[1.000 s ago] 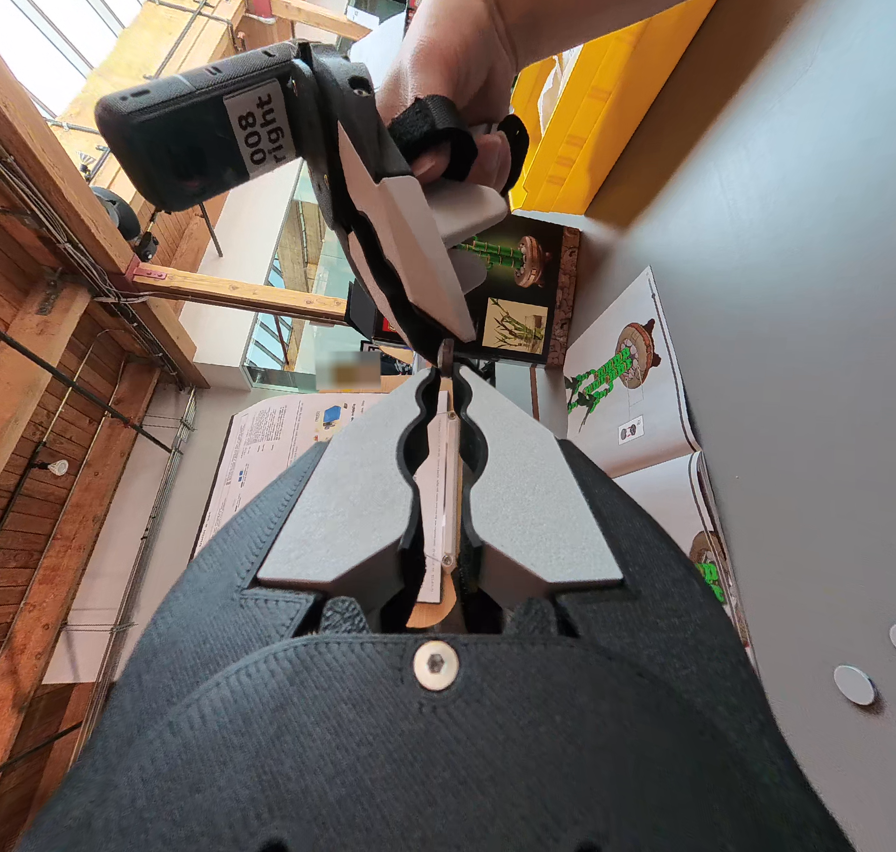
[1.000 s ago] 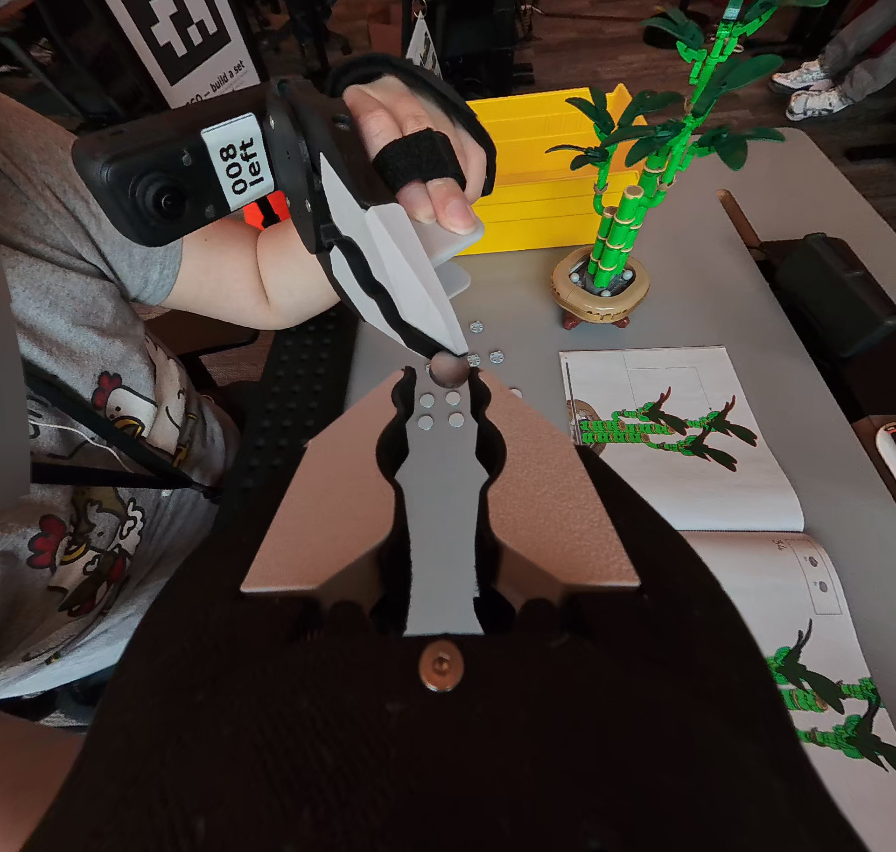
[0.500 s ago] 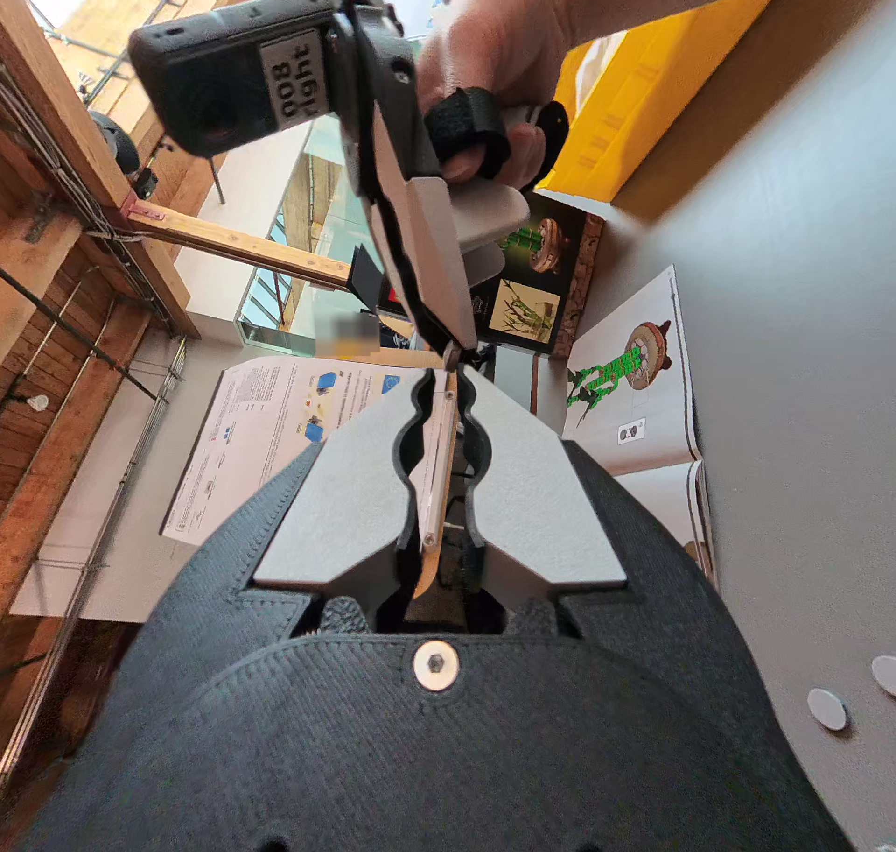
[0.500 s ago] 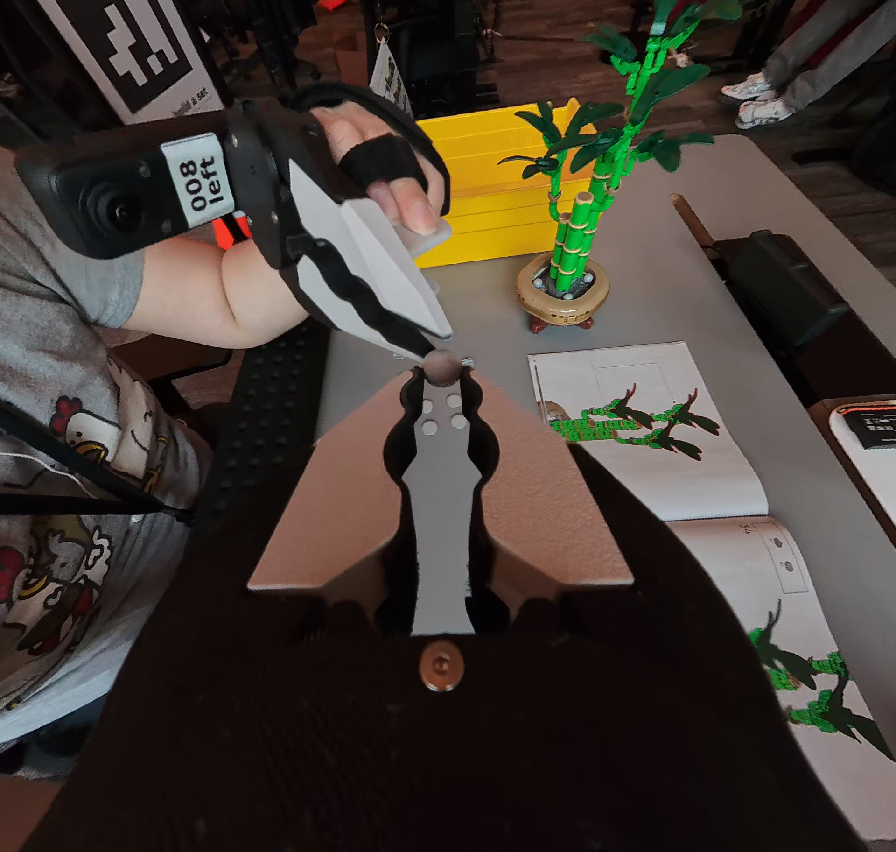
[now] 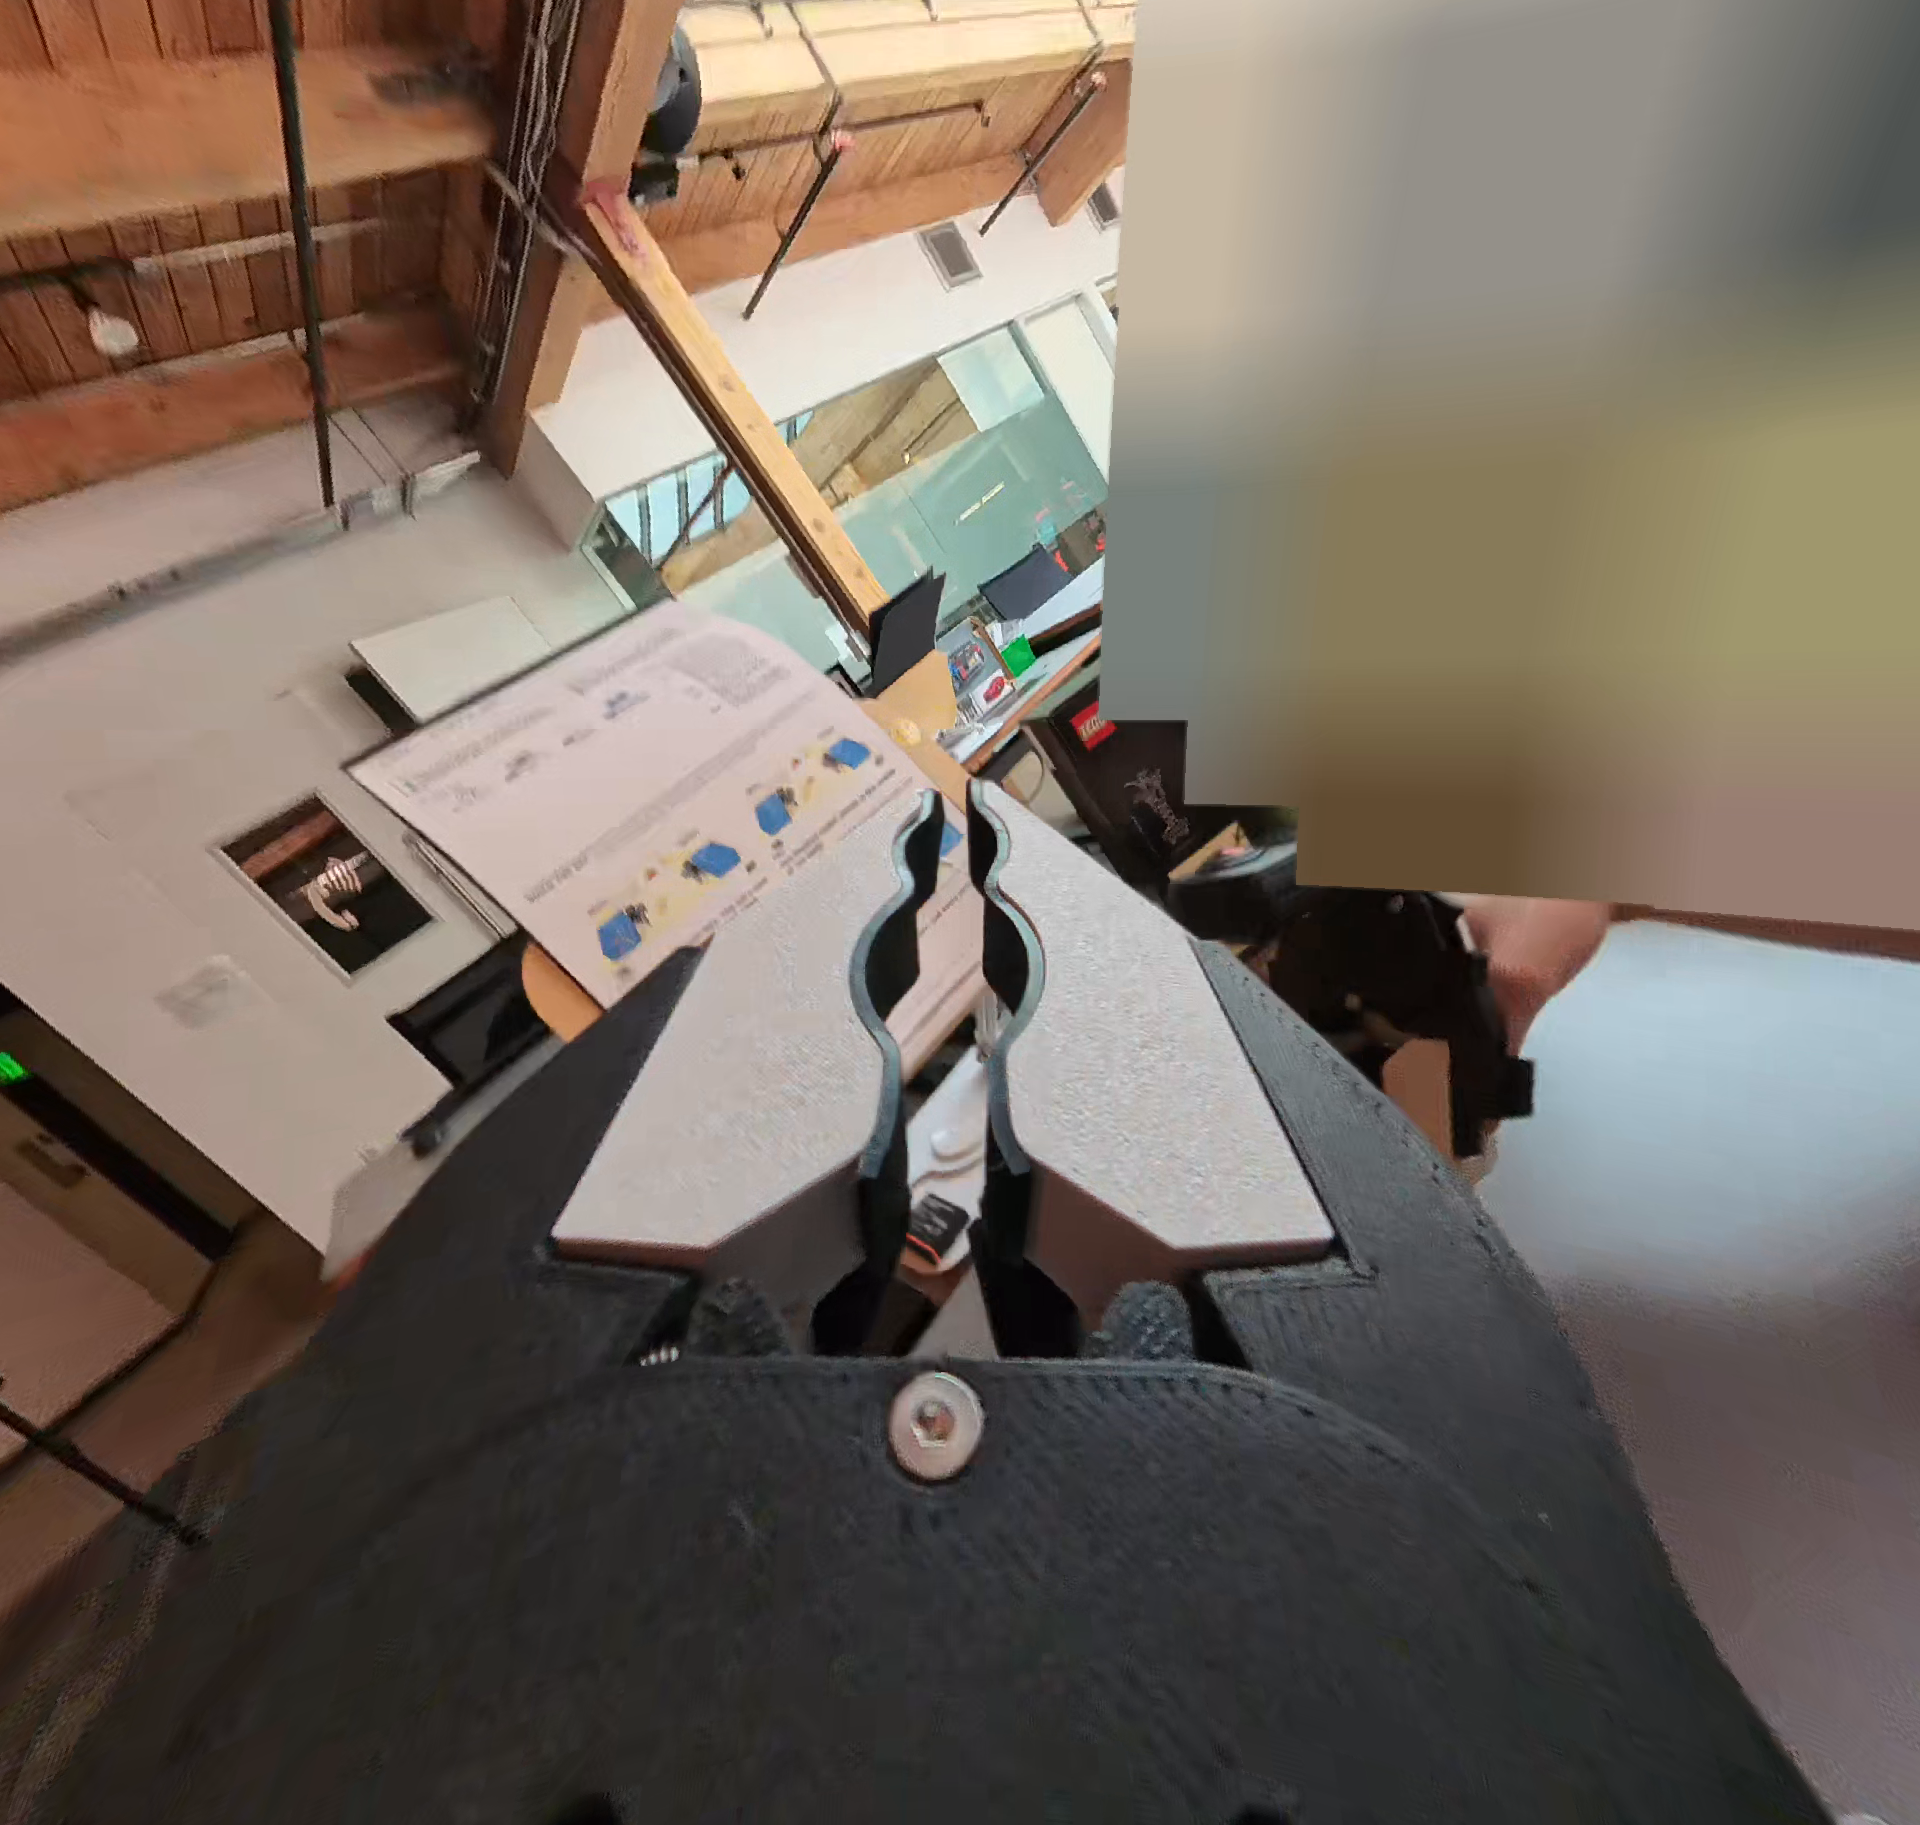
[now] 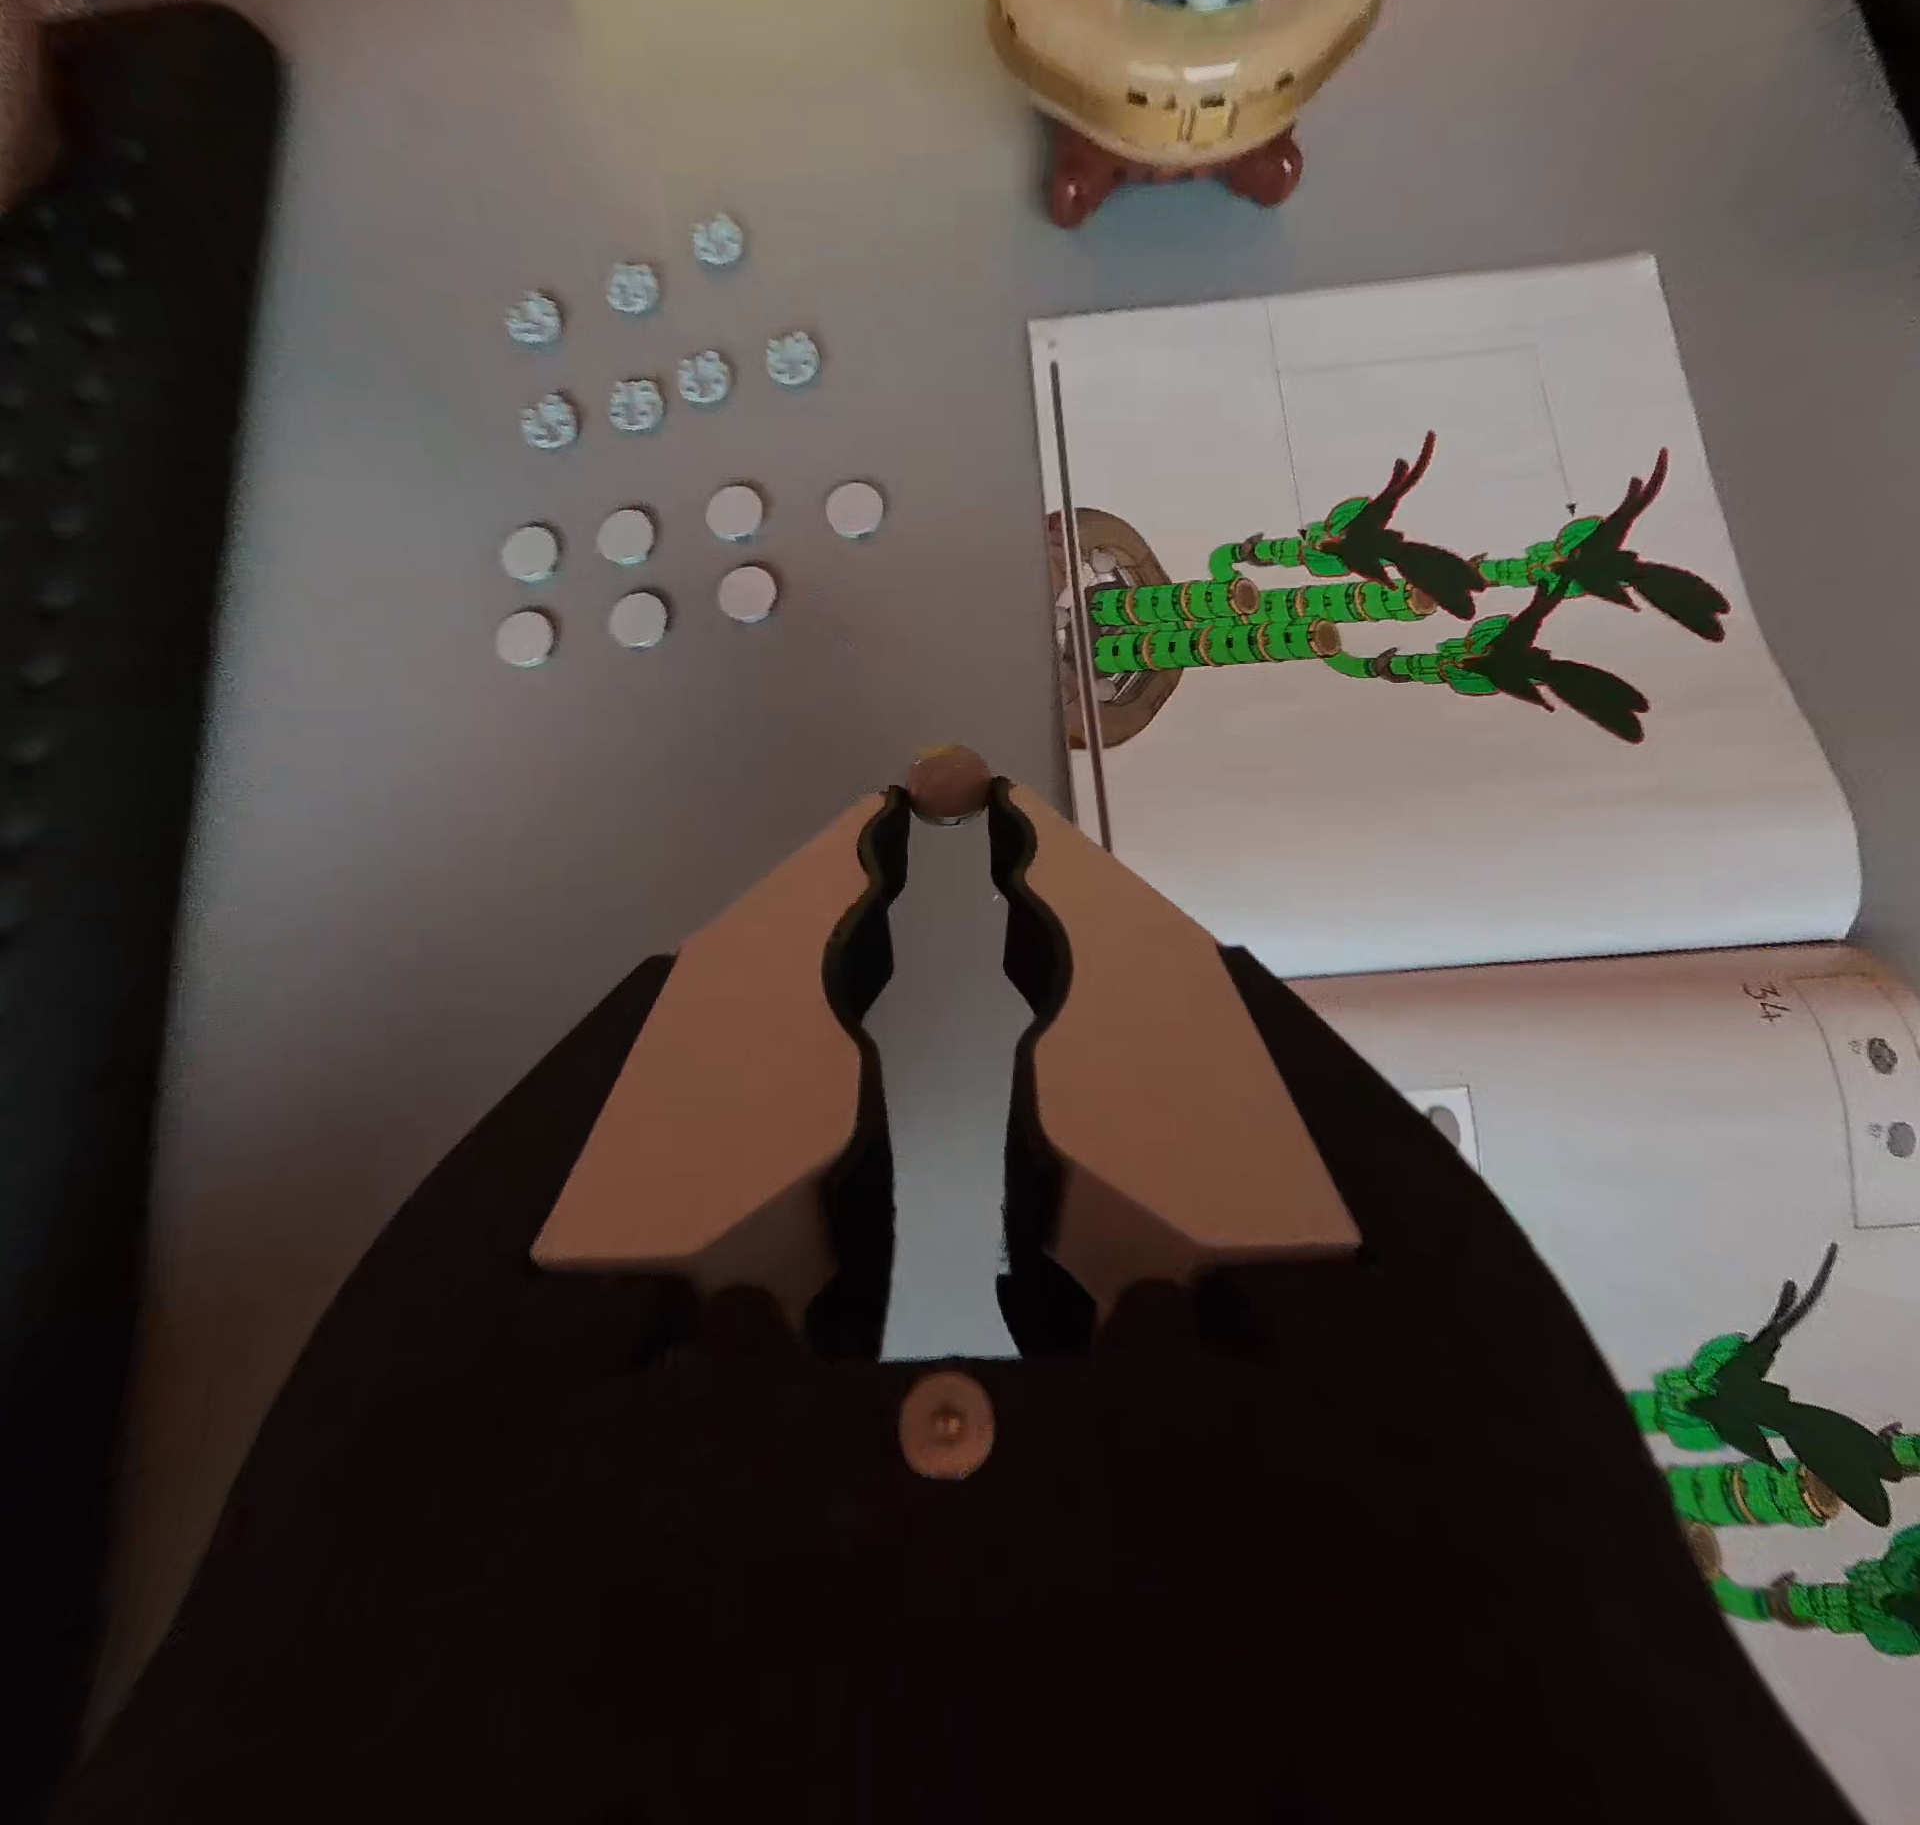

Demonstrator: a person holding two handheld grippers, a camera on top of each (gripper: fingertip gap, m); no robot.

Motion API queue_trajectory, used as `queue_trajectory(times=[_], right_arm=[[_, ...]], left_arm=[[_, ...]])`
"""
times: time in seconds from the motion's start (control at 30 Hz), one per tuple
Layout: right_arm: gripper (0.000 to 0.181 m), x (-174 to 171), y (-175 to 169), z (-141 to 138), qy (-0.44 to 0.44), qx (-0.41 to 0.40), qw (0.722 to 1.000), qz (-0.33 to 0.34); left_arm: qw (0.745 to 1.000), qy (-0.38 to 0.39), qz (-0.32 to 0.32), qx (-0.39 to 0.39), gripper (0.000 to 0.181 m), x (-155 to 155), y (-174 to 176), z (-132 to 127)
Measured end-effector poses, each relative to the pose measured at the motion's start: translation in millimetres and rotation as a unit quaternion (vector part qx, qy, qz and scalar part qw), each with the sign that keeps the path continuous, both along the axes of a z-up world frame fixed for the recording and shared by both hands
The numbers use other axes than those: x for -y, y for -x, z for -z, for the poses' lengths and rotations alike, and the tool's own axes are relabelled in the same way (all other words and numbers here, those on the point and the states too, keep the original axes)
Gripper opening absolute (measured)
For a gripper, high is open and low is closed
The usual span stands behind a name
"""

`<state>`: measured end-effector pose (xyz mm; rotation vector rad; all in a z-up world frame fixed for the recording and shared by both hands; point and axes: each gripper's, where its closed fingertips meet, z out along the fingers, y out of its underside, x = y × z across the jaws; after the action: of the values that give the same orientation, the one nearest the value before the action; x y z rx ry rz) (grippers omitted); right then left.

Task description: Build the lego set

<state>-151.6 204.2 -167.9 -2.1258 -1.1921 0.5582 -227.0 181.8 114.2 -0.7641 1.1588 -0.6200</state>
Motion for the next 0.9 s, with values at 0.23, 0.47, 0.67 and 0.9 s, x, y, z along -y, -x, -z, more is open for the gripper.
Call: queue_trajectory(times=[0.23,0.47,0.67,0.9], right_arm=[[0.015,-24.4,18.7,30.6,-0.024,0.129,0.988,0.078],[0.015,-15.1,42.7,41.2,-0.020,0.170,0.983,0.063],[0.015,-17.3,37.7,45.4,-0.020,0.178,0.982,0.065],[0.015,-21.5,31.0,43.2,-0.023,0.173,0.982,0.073]], left_arm=[[0.990,0.123,0.064,0.020,0.003,11.0,11.9,-14.5],[0.985,0.150,0.077,0.025,0.005,16.1,19.5,-20.4],[0.981,0.167,0.095,0.018,0.004,21.3,15.1,-18.4],[0.980,0.175,0.073,0.057,0.000,11.0,33.1,-32.0]])
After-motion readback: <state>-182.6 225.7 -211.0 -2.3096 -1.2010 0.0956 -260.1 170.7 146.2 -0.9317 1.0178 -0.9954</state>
